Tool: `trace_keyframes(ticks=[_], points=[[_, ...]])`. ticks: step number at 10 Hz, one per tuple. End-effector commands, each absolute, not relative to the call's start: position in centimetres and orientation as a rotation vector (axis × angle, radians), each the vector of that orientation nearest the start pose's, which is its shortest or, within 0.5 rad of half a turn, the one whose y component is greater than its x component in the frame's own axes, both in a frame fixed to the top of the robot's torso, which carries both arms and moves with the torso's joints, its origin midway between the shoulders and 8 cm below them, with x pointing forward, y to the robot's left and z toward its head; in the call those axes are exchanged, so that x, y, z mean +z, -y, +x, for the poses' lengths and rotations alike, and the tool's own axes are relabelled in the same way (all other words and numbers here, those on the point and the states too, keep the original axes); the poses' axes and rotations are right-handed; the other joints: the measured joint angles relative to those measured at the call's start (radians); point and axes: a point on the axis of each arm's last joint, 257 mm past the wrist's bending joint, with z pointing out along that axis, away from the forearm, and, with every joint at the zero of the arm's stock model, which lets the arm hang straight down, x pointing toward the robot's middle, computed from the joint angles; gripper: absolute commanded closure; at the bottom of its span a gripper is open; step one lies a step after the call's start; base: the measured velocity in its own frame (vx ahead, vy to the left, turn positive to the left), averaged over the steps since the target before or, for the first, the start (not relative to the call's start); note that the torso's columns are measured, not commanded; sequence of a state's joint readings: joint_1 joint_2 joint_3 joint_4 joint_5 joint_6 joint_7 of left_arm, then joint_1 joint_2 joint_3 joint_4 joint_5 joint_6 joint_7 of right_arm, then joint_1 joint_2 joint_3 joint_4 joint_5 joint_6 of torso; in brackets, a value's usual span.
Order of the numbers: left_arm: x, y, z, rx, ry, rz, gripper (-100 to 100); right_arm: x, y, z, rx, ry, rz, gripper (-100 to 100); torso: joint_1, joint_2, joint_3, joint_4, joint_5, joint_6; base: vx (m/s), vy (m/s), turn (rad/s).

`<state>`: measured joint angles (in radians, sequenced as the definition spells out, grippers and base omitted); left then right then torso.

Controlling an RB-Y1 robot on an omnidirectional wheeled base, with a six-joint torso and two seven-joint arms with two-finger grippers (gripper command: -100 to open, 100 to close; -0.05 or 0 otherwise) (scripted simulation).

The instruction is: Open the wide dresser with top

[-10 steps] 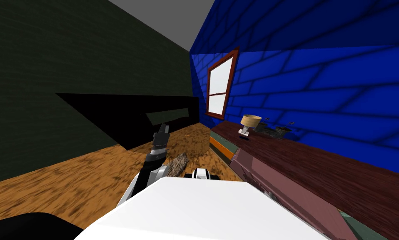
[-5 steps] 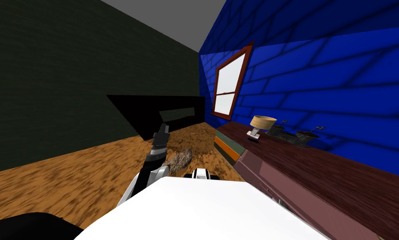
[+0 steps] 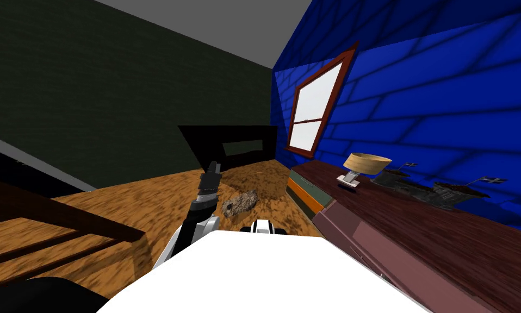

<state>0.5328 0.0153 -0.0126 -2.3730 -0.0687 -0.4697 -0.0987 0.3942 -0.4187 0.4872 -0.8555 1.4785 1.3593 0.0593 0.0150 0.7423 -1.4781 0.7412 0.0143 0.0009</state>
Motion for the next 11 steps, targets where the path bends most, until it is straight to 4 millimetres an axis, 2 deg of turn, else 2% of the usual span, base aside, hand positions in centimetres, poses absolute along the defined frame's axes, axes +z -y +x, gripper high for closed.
trace_keyframes(ticks=[1, 3, 4, 7, 11], points=[[4.9, -26.6, 33.0, -1.174, -0.662, -0.541, 0, -41.9, 57.7, 8.4, -1.835, -1.957, -0.132, 100, -0.002, -0.002, -0.002, -0.002, 0.000, 0.002, -0.096, 0.066, 0.339], [4.9, -26.6, 33.0, -1.174, -0.662, -0.541, 0, -41.7, 58.4, 7.1, -1.880, -1.975, -0.084, 100, 0.000, 0.000, 0.000, 0.000, 0.001, -0.002, -0.130, 0.065, 0.331], [4.9, -26.6, 33.0, -1.175, -0.662, -0.541, 0, -42.0, 59.7, 6.9, -1.838, -2.008, -0.098, -100, 0.003, 0.000, 0.000, 0.001, 0.001, -0.003, -0.077, 0.094, 0.070], [4.9, -26.6, 33.0, -1.174, -0.662, -0.541, 0, -41.0, 62.4, 6.6, -1.829, -2.017, -0.095, -100, -0.015, -0.010, -0.002, -0.004, -0.013, -0.002, 0.030, 0.094, -0.045], [4.9, -26.6, 33.0, -1.174, -0.662, -0.541, 0, -39.5, 65.7, 6.5, -1.810, -2.026, -0.096, -100, -0.006, -0.003, 0.001, -0.001, -0.006, -0.004, 0.013, 0.075, -0.008]])
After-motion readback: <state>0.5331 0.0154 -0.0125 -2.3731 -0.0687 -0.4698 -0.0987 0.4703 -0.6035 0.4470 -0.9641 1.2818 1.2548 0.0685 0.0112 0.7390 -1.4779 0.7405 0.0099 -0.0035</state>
